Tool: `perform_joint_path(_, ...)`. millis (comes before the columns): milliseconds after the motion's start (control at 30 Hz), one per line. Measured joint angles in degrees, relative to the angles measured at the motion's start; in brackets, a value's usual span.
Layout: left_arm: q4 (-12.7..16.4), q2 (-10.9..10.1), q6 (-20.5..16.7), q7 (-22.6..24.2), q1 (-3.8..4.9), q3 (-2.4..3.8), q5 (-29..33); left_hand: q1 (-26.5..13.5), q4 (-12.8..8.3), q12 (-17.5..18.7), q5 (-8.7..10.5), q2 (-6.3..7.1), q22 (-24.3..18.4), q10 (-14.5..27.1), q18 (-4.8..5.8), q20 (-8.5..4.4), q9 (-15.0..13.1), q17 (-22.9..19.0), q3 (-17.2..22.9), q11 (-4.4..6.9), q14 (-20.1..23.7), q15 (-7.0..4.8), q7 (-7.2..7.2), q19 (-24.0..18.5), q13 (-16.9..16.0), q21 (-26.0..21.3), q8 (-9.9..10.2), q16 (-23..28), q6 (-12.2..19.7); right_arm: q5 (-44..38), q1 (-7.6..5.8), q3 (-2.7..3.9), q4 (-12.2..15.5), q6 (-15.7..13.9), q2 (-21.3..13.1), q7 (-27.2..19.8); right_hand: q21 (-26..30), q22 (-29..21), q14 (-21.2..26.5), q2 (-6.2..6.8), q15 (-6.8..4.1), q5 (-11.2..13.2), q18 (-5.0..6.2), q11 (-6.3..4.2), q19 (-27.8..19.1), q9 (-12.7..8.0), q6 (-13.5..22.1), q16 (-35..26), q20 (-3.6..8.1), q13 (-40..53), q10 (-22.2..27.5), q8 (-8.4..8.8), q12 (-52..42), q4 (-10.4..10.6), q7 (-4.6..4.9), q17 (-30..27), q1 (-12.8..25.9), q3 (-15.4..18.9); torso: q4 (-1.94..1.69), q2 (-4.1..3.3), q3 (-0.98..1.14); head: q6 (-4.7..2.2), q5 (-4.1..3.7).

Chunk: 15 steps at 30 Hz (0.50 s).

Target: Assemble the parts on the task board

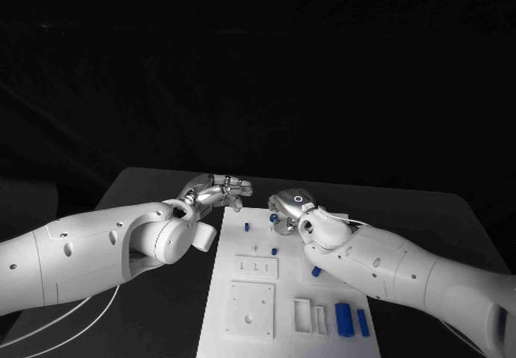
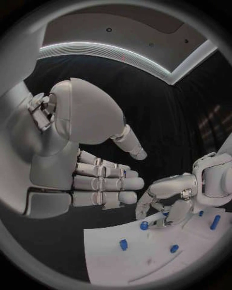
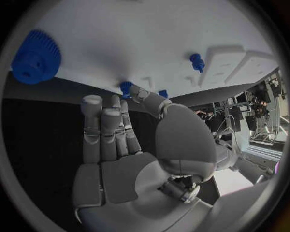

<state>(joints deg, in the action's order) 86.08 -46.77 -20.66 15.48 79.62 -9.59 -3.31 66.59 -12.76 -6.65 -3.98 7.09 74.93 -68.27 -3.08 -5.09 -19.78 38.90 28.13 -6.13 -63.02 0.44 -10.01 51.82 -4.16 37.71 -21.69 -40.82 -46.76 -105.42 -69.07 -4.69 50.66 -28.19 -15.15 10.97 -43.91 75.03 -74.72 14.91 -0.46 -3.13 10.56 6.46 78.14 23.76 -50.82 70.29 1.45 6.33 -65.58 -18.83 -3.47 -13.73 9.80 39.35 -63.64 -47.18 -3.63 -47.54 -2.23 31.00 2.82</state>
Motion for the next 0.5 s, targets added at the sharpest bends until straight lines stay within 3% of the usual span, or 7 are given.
perform_joint_path(100, -0.11, -0.16, 0.00, -0.03, 0.00, -0.04, 0.04, -0.25, 0.00, 0.00, 0.00, 0.15, 0.00, 0.14, 0.00, 0.01, 0.00, 0.00, 0.00, -0.14, 0.08, 0.08, 0.00, 0.00, 0.00, 0.00, 0.00, 0.00, 0.00, 0.90, -0.02, 0.00, 0.79, -0.57, -0.60, -0.06, 0.33, 0.00, 0.11, 1.36, 1.12, -0.33, -0.01, 1.03, 0.26, -0.46, 1.34, 0.38, 0.08, -1.26, 3.60, 0.82, 0.00, 0.51, 0.62, -0.18, 0.66, 1.50, 0.00, -0.01, 0.02, 0.00, 0.00)
perform_joint_path(167, -0.11, -0.31, -0.02, -0.03, 0.00, -0.04, 0.05, -0.26, 0.00, 0.00, 0.00, 0.15, 0.00, 0.14, 0.00, 0.01, 0.00, -0.05, 0.00, -0.14, 0.08, 0.08, 0.00, -0.01, 0.00, 0.00, 0.00, 0.00, 0.00, 1.44, -0.09, 0.01, 1.38, -0.80, -1.15, -0.16, 0.71, -0.08, 0.17, 1.54, 1.48, -0.87, -0.02, 1.54, 0.26, -0.64, 2.07, 0.50, 0.08, -1.80, 4.81, 1.09, 0.00, 0.41, 0.86, -0.27, 0.73, 2.59, 0.00, -0.01, 0.03, 0.03, 0.00)
perform_joint_path(267, -0.11, -0.55, -0.03, -0.03, 0.00, -0.04, 0.06, -0.25, 0.00, 0.00, 0.00, 0.15, -0.01, 0.15, 0.00, 0.01, 0.00, -0.06, 0.00, -0.14, 0.08, 0.08, 0.00, -0.01, 0.00, 0.00, 0.00, 0.00, 0.00, 2.24, -0.29, 0.49, 3.22, -1.03, -2.48, -0.32, 0.82, -0.30, 0.23, 1.54, 1.64, -0.87, -0.02, 2.03, 0.26, -0.72, 2.60, 0.71, 0.08, -2.23, 5.30, 1.09, 0.00, 0.17, 0.31, -0.41, 0.73, 3.75, 0.04, -0.01, 0.07, 0.07, 0.07)
perform_joint_path(400, -0.12, -0.95, -0.05, -0.04, 0.00, -0.04, 0.06, -0.25, 0.00, 0.00, 0.00, 0.15, -0.01, 0.15, 0.00, 0.02, 0.00, -0.06, 0.00, -0.13, 0.08, 0.08, 0.00, -0.01, 0.00, 0.00, 0.00, 0.00, 0.00, 3.17, -0.99, 1.82, 6.86, -1.45, -4.63, -0.50, 1.11, -0.40, 0.23, 1.56, 1.65, -0.87, -0.03, 1.98, 0.70, -0.73, 2.74, 1.06, 0.09, -2.23, 5.25, 1.09, -0.45, 0.22, -0.31, -0.59, 0.70, 4.18, 0.18, -0.01, 0.17, 0.03, 0.07)
perform_joint_path(500, -0.28, -1.05, -0.05, -0.04, 0.00, -0.07, 0.07, -0.25, 0.00, 0.00, 0.00, 0.15, -0.01, 0.15, 0.00, 0.04, 0.00, -0.06, 0.00, -0.13, 0.08, 0.08, 0.00, -0.02, 0.00, 0.00, 0.00, 0.00, 0.00, 4.37, -1.78, 2.45, 10.24, -1.92, -7.12, -0.75, 1.11, -0.48, 0.47, 1.90, 1.41, -0.87, -0.03, 0.81, 0.70, -0.73, 2.19, 1.05, 0.09, -1.90, 3.12, 1.04, -1.57, 0.64, -0.38, -0.91, -0.15, 4.08, 0.34, 0.03, 0.27, -0.17, -0.03)
